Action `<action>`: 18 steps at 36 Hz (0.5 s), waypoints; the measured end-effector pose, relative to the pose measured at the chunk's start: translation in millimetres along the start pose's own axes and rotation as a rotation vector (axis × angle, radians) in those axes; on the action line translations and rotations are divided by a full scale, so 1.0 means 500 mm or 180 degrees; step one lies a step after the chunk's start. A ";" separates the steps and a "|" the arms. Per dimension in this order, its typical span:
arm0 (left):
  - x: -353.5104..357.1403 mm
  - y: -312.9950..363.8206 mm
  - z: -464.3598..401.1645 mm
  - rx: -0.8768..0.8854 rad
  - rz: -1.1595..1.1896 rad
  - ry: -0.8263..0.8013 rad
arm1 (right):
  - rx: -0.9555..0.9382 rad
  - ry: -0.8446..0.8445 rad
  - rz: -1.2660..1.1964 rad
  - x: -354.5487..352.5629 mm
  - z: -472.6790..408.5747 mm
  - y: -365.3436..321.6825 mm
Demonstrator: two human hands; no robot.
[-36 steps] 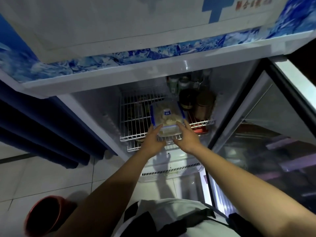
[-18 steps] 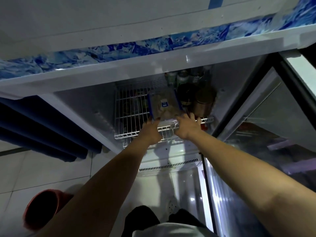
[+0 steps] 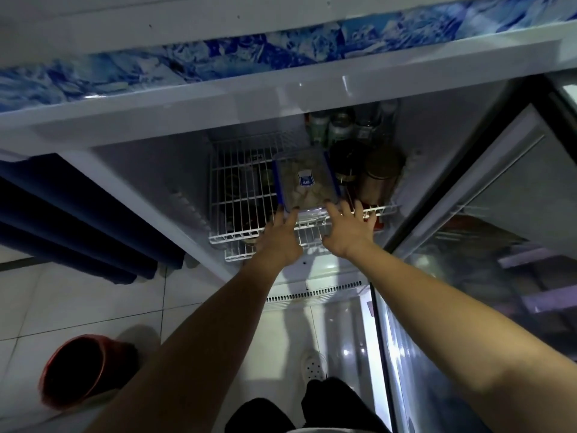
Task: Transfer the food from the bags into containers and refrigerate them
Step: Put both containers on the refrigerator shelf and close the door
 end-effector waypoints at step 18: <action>0.095 -0.213 0.426 -0.0434 0.0712 0.0658 | -0.0570 -0.0280 -0.0640 0.154 0.301 -0.123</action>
Point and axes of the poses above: each hand's wrist, its own z-axis away from the middle knuckle, its own x-axis out of the palm, y = z × x, the point moved 2 cm from there along -z, towards the middle knuckle, and after that the axes turned 12 degrees about -z, right-handed, at the moved point
